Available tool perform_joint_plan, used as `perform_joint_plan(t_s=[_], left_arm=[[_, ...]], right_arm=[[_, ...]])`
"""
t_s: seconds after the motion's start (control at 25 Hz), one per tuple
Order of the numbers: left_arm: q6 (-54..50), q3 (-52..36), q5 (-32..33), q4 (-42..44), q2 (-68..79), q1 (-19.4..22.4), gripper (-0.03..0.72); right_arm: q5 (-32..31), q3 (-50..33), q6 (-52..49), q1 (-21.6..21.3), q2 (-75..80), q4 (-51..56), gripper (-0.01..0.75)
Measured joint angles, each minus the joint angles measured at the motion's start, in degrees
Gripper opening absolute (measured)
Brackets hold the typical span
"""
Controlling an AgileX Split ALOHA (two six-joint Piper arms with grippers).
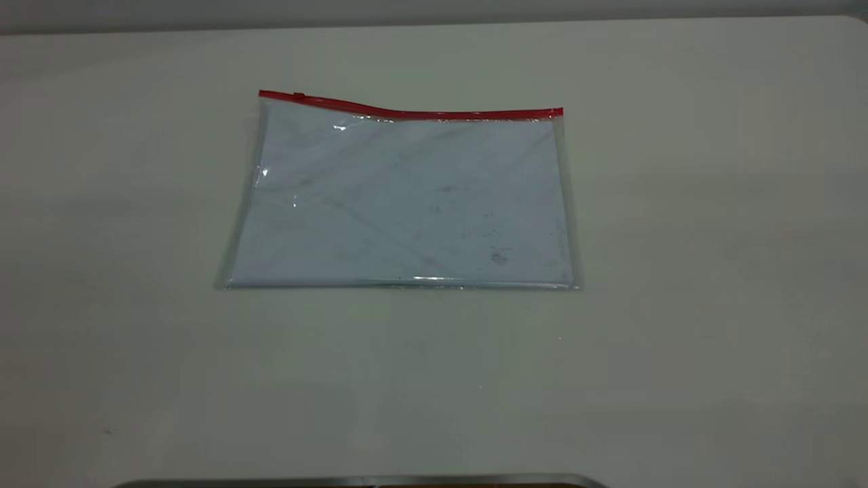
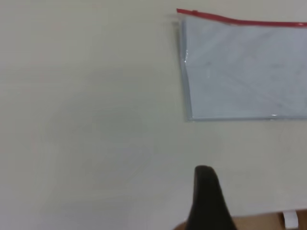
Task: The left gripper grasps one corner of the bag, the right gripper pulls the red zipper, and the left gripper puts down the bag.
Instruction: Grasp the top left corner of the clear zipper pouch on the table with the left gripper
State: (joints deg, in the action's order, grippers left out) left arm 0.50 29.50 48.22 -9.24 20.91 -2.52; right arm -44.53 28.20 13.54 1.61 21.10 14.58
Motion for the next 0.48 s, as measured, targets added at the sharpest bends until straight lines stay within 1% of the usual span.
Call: perform_joint_plan(t_s=[0.12, 0.2, 0.24, 0.32, 0.4, 0.48], left_arm=[[1.89, 0.00, -8.05, 0.00, 11.41, 0.00, 0.565], [4.18, 0.66, -12.92, 0.10, 19.65, 0.00, 0.579], [5.08, 1.51, -15.21, 0.10, 23.86, 0.00, 0.589], [6.32, 3.90, -19.36, 0.10, 31.64, 0.00, 0.599], [6.70, 7.13, -21.98, 0.10, 39.52, 0.00, 0.604], [7.27, 11.42, -23.59, 0.10, 47.37, 0.00, 0.604]], right_arm=[[9.08, 0.00, 7.56, 0.00, 9.62, 7.14, 0.485], [14.15, 0.00, 15.18, 0.00, 16.33, 13.87, 0.507], [15.93, 0.07, 20.89, 0.00, 19.81, 17.70, 0.514], [17.42, 0.69, 29.58, 0.00, 26.40, 24.59, 0.520], [17.91, 2.47, 40.06, 0.06, 33.24, 33.56, 0.522], [18.75, 4.75, 49.21, 1.12, 39.91, 41.55, 0.521]])
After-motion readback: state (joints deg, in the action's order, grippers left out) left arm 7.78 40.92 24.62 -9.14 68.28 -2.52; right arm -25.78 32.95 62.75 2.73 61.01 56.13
